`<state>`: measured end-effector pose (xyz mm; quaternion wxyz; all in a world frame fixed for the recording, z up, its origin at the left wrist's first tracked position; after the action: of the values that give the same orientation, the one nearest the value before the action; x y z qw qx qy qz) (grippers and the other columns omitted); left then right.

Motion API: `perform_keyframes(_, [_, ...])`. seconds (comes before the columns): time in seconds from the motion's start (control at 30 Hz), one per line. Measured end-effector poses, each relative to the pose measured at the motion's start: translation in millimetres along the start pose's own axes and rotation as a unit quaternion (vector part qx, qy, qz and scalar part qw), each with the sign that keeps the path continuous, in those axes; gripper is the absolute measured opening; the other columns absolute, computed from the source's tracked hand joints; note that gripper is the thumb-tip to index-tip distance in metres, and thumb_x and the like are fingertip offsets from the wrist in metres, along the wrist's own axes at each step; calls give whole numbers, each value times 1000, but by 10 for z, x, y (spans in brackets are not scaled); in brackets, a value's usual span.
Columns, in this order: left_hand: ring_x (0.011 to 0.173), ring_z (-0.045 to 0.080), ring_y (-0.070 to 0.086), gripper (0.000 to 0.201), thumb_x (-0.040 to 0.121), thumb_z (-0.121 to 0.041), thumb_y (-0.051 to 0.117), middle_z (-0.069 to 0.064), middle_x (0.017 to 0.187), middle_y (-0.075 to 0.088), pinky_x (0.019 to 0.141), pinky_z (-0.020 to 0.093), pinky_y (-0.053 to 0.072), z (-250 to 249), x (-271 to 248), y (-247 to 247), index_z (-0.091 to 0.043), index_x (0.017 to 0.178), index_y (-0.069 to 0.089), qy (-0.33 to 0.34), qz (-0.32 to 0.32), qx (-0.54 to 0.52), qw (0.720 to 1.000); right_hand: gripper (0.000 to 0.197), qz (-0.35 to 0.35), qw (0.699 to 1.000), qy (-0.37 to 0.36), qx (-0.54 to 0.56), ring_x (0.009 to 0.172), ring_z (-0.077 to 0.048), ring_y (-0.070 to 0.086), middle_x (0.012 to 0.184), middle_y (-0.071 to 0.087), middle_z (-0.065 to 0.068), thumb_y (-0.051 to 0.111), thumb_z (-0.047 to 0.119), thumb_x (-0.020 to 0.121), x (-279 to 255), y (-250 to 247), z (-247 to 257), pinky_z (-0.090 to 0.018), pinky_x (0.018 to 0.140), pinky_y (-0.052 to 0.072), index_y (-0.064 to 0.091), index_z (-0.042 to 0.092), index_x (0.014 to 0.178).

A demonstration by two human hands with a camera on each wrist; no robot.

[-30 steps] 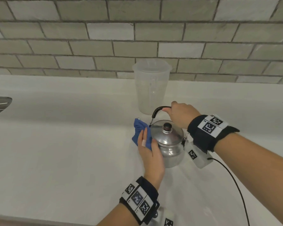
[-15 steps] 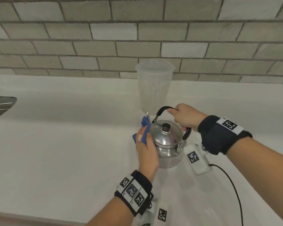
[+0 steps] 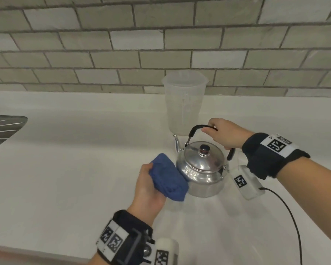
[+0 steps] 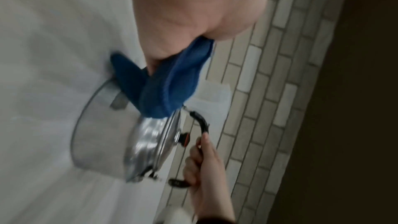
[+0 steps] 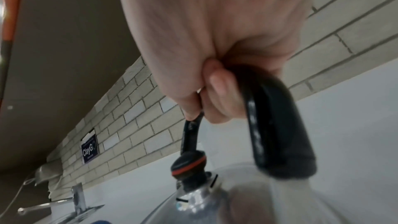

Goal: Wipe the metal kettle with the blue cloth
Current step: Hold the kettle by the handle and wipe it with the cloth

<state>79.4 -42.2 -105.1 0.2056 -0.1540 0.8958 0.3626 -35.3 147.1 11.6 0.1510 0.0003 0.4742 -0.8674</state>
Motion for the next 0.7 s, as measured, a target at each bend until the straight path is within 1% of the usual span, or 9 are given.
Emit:
perform_keyframes(0.07, [98, 33, 65, 46, 99, -38, 49, 23, 110, 66, 83, 42, 53, -108, -9, -76, 3, 113, 62, -14, -6, -30, 999, 32, 5, 999, -25, -30, 53, -15, 41, 65, 47, -2, 43, 38, 98, -34, -41, 3, -25, 49, 34, 52, 8, 91])
perform_keyframes(0.1, [101, 33, 66, 41, 98, -35, 54, 23, 112, 66, 85, 43, 54, -184, -59, -66, 1, 114, 61, -5, -10, -36, 999, 32, 6, 998, -36, -42, 54, -14, 42, 64, 47, -1, 43, 38, 98, -51, -61, 1, -24, 49, 33, 53, 8, 93])
perform_keyframes(0.17, [96, 27, 65, 8, 97, -14, 57, 16, 102, 65, 90, 44, 52, -274, -38, -108, -7, 95, 59, 5, -37, -45, 998, 31, 7, 997, -55, -61, 53, -13, 43, 64, 48, 0, 45, 39, 97, -73, -95, -13, -23, 48, 32, 54, 9, 93])
perform_keyframes(0.27, [82, 22, 59, 28, 97, 3, 47, 9, 85, 58, 100, 40, 43, -358, 56, -138, -13, 74, 50, 9, -80, -53, 995, 26, 2, 994, -79, -71, 54, -11, 44, 63, 48, 2, 47, 39, 96, -76, -127, -39, -22, 50, 30, 52, 17, 84])
perform_keyframes(0.33, [78, 20, 57, 33, 99, 4, 41, 9, 84, 57, 102, 35, 40, -435, 88, -102, -15, 74, 50, 16, -90, -55, 994, 25, 1, 993, -91, -74, 54, -12, 44, 62, 49, 2, 49, 40, 95, -62, -136, -61, -23, 51, 31, 51, 20, 80])
perform_keyframes(0.47, [88, 26, 62, 40, 97, 8, 38, 13, 91, 63, 105, 41, 41, -746, 259, -1, -8, 70, 63, 72, -62, -117, 989, 25, 9, 991, -106, -78, 57, -14, 46, 64, 53, 1, 50, 42, 94, -31, -160, -105, -25, 55, 36, 55, 20, 83])
perform_keyframes(0.53, [104, 31, 61, 34, 94, 8, 37, 17, 109, 64, 106, 44, 41, -851, 426, -79, 0, 87, 70, 87, -64, -115, 988, 26, 10, 990, -113, -78, 56, -14, 45, 62, 52, 1, 51, 43, 93, -23, -170, -111, -24, 55, 36, 55, 19, 83])
perform_keyframes(0.6, [107, 33, 58, 31, 94, 7, 35, 19, 116, 62, 101, 45, 45, -839, 533, -246, 2, 109, 62, 59, -98, -97, 989, 27, 9, 990, -120, -76, 53, -13, 43, 59, 50, 2, 51, 43, 93, -15, -171, -119, -25, 55, 35, 55, 19, 82])
perform_keyframes(0.7, [76, 24, 53, 27, 90, 12, 32, 12, 86, 55, 68, 31, 56, -746, 609, -610, -4, 85, 54, 5, -158, -41, 987, 28, 5, 989, -128, -76, 51, -12, 42, 57, 48, 3, 52, 44, 92, -7, -165, -130, -24, 54, 34, 55, 18, 82])
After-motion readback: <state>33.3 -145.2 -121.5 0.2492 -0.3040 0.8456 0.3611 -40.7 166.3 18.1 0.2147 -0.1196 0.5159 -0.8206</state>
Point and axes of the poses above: each hand's wrist, its own x-axis towards the middle knuckle, its own y-axis out of the palm, z = x × y, the point moved 6 cm from there along x, towards the middle knuckle
